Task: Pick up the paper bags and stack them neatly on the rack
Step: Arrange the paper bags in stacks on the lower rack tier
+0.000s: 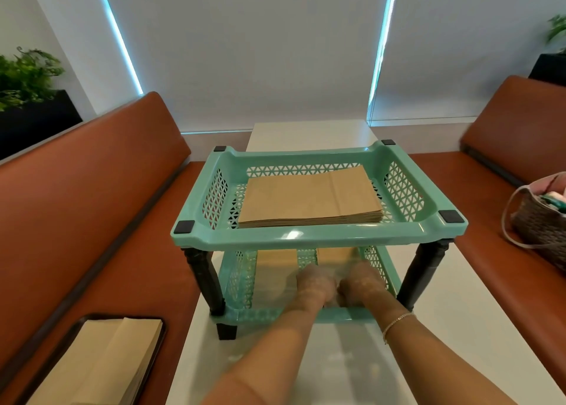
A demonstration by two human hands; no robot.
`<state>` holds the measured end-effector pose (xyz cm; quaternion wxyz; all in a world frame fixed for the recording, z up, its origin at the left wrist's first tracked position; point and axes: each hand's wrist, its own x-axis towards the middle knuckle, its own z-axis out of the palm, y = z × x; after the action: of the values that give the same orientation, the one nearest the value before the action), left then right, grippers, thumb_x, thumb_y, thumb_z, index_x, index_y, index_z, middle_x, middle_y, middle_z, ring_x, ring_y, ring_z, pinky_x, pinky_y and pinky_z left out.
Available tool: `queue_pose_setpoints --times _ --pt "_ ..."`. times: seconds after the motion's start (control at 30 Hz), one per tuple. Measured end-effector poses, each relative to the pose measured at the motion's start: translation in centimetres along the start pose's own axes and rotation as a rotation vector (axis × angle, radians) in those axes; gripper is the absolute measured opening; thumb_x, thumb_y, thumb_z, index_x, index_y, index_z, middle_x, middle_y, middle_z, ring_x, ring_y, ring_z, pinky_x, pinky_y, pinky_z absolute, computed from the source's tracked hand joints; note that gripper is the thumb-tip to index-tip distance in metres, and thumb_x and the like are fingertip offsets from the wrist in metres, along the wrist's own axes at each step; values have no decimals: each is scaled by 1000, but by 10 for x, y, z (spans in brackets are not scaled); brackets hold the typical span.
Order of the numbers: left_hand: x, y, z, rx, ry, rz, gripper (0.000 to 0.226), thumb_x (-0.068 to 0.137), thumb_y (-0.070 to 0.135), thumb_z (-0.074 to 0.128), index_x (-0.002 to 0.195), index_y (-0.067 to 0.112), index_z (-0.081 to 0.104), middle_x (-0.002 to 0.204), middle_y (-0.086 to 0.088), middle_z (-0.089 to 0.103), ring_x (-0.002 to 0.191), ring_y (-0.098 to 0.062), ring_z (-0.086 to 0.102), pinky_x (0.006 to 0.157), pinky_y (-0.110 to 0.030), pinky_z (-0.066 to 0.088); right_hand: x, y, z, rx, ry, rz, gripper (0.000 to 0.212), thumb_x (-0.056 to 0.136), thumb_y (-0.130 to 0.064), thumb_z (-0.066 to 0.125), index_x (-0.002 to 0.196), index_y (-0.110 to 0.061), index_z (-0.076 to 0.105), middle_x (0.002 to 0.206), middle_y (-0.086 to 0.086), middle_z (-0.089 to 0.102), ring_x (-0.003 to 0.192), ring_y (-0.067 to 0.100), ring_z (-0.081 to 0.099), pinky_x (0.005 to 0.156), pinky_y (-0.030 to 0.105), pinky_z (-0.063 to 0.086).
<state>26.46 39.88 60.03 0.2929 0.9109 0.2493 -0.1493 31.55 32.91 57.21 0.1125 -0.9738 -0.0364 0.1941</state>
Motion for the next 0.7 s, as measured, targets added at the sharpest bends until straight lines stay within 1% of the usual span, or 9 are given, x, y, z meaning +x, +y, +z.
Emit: queue_pose_setpoints --times 0.03,0.1,0.13,0.2,0.3,0.37,0.47,0.6,0.7 --pt "2 0 1 61 6 0 33 97 11 43 123 -3 56 127 -16 58 118 -28 56 71 -17 47 0 1 0 6 -9 -12 53 69 -19 72 116 -7 52 115 8 57 104 24 60 89 37 53" --pt "1 0 -2 176 0 -5 31 99 16 42 123 4 58 129 -11 58 120 -24 54 90 -23 46 3 1 2 41 -7 -17 44 74 -18 67 114 -7 54 114 9 58 102 23 60 89 34 52" --pt "2 1 -2 211 -2 8 31 100 16 41 123 5 59 129 -9 58 120 -23 54 94 -26 45 5 2 2 46 11 -21 42 75 -18 65 114 -7 54 113 9 59 102 23 59 88 32 52" --pt "3 0 -3 244 6 38 31 100 15 40 123 6 59 130 -9 57 120 -23 53 96 -27 44 3 1 4 62 19 -18 40 77 -19 64 113 -7 54 112 8 59 102 22 59 84 29 50" --pt "7 -8 -3 192 63 -10 30 98 13 42 122 4 59 129 -10 58 121 -22 54 97 -26 44 0 -2 5 111 30 31 36 78 -19 64 111 -6 56 106 8 62 97 21 61 77 27 50" --pt "9 -12 -4 151 85 -14 31 98 11 41 124 3 58 130 -11 57 122 -23 53 98 -26 43 3 -3 6 117 24 43 36 79 -18 65 111 -4 57 107 8 63 98 21 62 78 26 51" --pt "11 -14 -1 96 108 -42 30 98 11 43 123 2 58 129 -11 59 120 -23 54 97 -26 44 2 -2 5 60 25 33 38 78 -20 68 110 -4 60 111 8 63 103 21 61 83 25 50" --pt "15 -15 3 23 116 -106 28 96 10 46 119 1 60 123 -12 62 114 -23 59 93 -25 48 2 -1 4 26 52 13 29 80 -18 64 107 -6 63 112 7 65 104 20 61 85 24 49" --pt "18 -16 5 -17 110 -115 28 94 10 47 118 1 60 122 -12 63 114 -24 59 91 -25 47 4 0 5 32 54 -3 28 81 -15 62 108 -7 64 113 7 65 106 21 61 85 24 48"
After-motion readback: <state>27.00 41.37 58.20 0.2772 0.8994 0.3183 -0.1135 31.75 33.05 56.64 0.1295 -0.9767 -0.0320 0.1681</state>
